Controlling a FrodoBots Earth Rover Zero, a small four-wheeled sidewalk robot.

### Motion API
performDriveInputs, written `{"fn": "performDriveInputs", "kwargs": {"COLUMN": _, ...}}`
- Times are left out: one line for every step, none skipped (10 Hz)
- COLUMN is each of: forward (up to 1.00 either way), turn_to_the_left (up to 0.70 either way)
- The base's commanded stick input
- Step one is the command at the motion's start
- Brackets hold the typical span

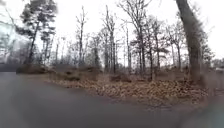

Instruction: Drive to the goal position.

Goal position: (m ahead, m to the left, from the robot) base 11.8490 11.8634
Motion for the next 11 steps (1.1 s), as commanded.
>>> {"fn": "performDriveInputs", "kwargs": {"forward": 0.0, "turn_to_the_left": 1.0}}
{"fn": "performDriveInputs", "kwargs": {"forward": 0.0, "turn_to_the_left": 1.0}}
{"fn": "performDriveInputs", "kwargs": {"forward": 0.0, "turn_to_the_left": 1.0}}
{"fn": "performDriveInputs", "kwargs": {"forward": 0.0, "turn_to_the_left": 1.0}}
{"fn": "performDriveInputs", "kwargs": {"forward": 0.0, "turn_to_the_left": 1.0}}
{"fn": "performDriveInputs", "kwargs": {"forward": 0.0, "turn_to_the_left": 1.0}}
{"fn": "performDriveInputs", "kwargs": {"forward": 0.0, "turn_to_the_left": 1.0}}
{"fn": "performDriveInputs", "kwargs": {"forward": 0.0, "turn_to_the_left": 0.88}}
{"fn": "performDriveInputs", "kwargs": {"forward": 0.0, "turn_to_the_left": 0.0}}
{"fn": "performDriveInputs", "kwargs": {"forward": 0.0, "turn_to_the_left": 0.0}}
{"fn": "performDriveInputs", "kwargs": {"forward": 0.0, "turn_to_the_left": 0.0}}
